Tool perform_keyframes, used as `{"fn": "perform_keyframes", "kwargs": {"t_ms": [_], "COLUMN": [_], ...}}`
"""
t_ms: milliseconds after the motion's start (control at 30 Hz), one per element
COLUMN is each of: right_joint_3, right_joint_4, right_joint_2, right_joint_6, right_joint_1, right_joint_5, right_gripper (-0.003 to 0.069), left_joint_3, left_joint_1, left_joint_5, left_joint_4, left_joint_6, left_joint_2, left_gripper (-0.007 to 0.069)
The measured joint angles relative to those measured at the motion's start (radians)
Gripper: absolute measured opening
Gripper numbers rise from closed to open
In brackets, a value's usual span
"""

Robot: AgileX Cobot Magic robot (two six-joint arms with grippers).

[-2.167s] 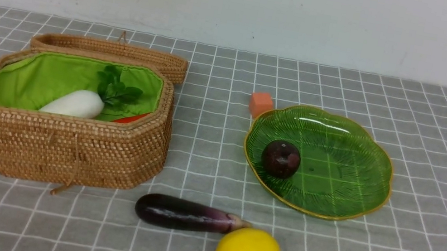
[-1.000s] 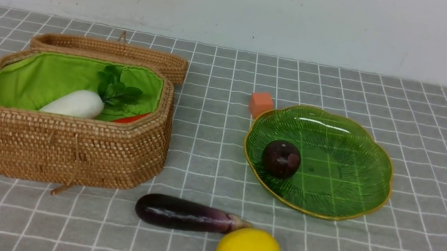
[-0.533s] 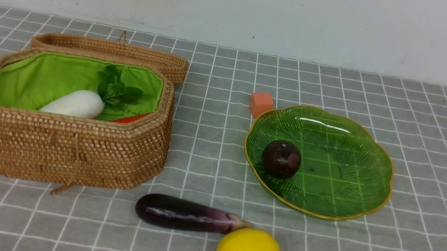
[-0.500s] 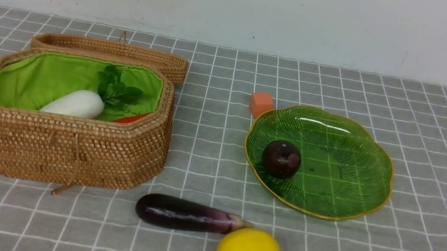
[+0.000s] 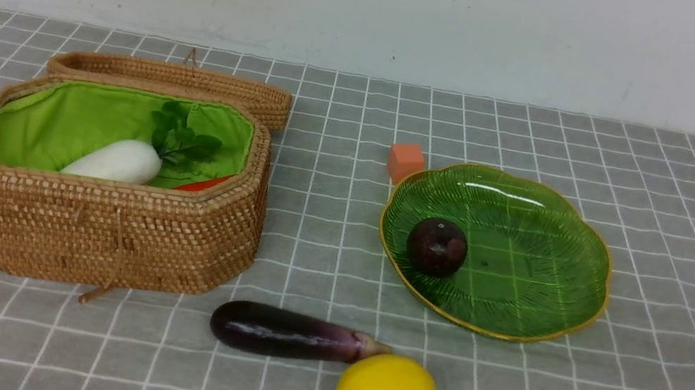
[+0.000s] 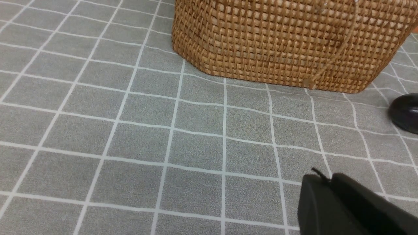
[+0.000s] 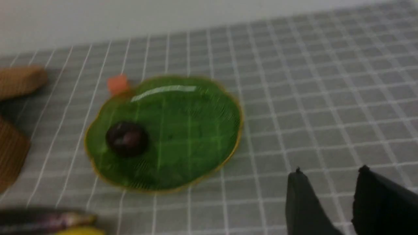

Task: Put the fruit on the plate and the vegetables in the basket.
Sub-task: Use the right arm to grab a mango and put it into the right plate

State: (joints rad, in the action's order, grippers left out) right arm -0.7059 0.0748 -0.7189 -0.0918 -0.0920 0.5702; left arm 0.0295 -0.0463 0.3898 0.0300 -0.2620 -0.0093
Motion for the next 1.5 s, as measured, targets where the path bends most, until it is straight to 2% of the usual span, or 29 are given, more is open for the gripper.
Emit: {"fn": "perform_keyframes", "kwargs": {"t_ms": [33, 100, 133, 200, 233, 300, 333, 400, 433, 467, 500, 567, 633, 767, 833, 867, 1000, 1167, 1200, 1267, 1333, 1367, 1500], "right_joint_3": [0.0, -0.015, -0.019, -0.06, -0.083, -0.11, -0.126, -0.13, -0.13, -0.13, -0.13, -0.13, -0.133, -0.136, -0.139, -0.148, -0.159, -0.204, -0.248, -0.311, -0.36, -0.44, -0.596], "right_joint_4": [0.011, 0.055, 0.056, 0.065, 0.066, 0.059, 0.044, 0.027, 0.024, 0.014, 0.009, 0.01, 0.02, 0.021, 0.021, 0.025, 0.079, 0.128, 0.134, 0.139, 0.145, 0.15, 0.227], "right_joint_2": [-0.007, -0.098, -0.105, -0.187, -0.232, -0.288, -0.348, -0.413, -0.413, -0.471, -0.51, -0.584, -0.657, -0.781, -0.86, -0.868, -0.871, -0.827, -0.806, -0.797, -0.798, -0.801, -0.844], "right_joint_6": [0.009, 0.151, 0.161, 0.263, 0.305, 0.333, 0.347, 0.36, 0.362, 0.383, 0.404, 0.435, 0.457, 0.491, 0.534, 0.545, 0.578, 0.579, 0.562, 0.531, 0.501, 0.469, 0.412], "right_joint_1": [-0.014, -0.114, -0.122, -0.223, -0.28, -0.332, -0.384, -0.427, -0.432, -0.459, -0.479, -0.509, -0.522, -0.526, -0.526, -0.526, -0.523, -0.495, -0.459, -0.408, -0.354, -0.285, -0.138], "right_joint_5": [0.0, 0.091, 0.099, 0.173, 0.197, 0.229, 0.255, 0.275, 0.275, 0.284, 0.281, 0.238, 0.168, 0.11, 0.12, 0.129, 0.177, 0.362, 0.457, 0.546, 0.579, 0.582, 0.443], "right_gripper": [0.0241, 0.0243, 0.0244, 0.0265, 0.0288, 0.0347, 0.0423, 0.0501, 0.0512, 0.0591, 0.0631, 0.0669, 0.0673, 0.0646, 0.0574, 0.0561, 0.0561, 0.0561, 0.0561, 0.0561, 0.0561, 0.0561, 0.0561], "left_joint_3": [0.0, 0.0, 0.0, 0.0, 0.0, 0.0, 0.0, 0.0, 0.0, 0.0, 0.0, 0.0, 0.0, 0.0, 0.0, 0.0, 0.0, 0.0, 0.0, 0.0, 0.0, 0.0, 0.0], "left_joint_1": [0.0, 0.0, 0.0, 0.0, 0.0, 0.0, 0.0, 0.0, 0.0, 0.0, 0.0, 0.0, 0.0, 0.0, 0.0, 0.0, 0.0, 0.0, 0.0, 0.0, 0.0, 0.0, 0.0], "left_joint_5": [0.0, 0.0, 0.0, 0.0, 0.0, 0.0, 0.0, 0.0, 0.0, 0.0, 0.0, 0.0, 0.0, 0.0, 0.0, 0.0, 0.0, 0.0, 0.0, 0.0, 0.0, 0.0, 0.0], "left_joint_4": [0.0, 0.0, 0.0, -0.001, -0.001, -0.001, -0.001, -0.001, -0.001, -0.002, -0.002, -0.002, -0.002, -0.002, -0.002, -0.002, -0.002, -0.002, -0.002, -0.002, -0.002, -0.002, -0.002], "left_joint_6": [0.0, 0.0, 0.0, 0.0, 0.0, 0.0, 0.0, 0.0, 0.0, 0.0, 0.0, 0.0, 0.0, 0.0, 0.0, 0.0, 0.0, 0.0, 0.0, 0.0, 0.0, 0.0, 0.001], "left_joint_2": [0.0, 0.0, 0.0, 0.0, 0.0, 0.0, 0.0, 0.0, 0.0, 0.0, 0.0, 0.0, 0.0, 0.0, 0.0, 0.0, 0.0, 0.0, 0.0, 0.0, 0.0, 0.0, 0.0], "left_gripper": [0.0039, 0.0043, 0.0043, 0.0048, 0.005, 0.0051, 0.0052, 0.0055, 0.0055, 0.0057, 0.0057, 0.0059, 0.006, 0.006, 0.006, 0.006, 0.0066, 0.0073, 0.0075, 0.0076, 0.0077, 0.008, 0.0085]}}
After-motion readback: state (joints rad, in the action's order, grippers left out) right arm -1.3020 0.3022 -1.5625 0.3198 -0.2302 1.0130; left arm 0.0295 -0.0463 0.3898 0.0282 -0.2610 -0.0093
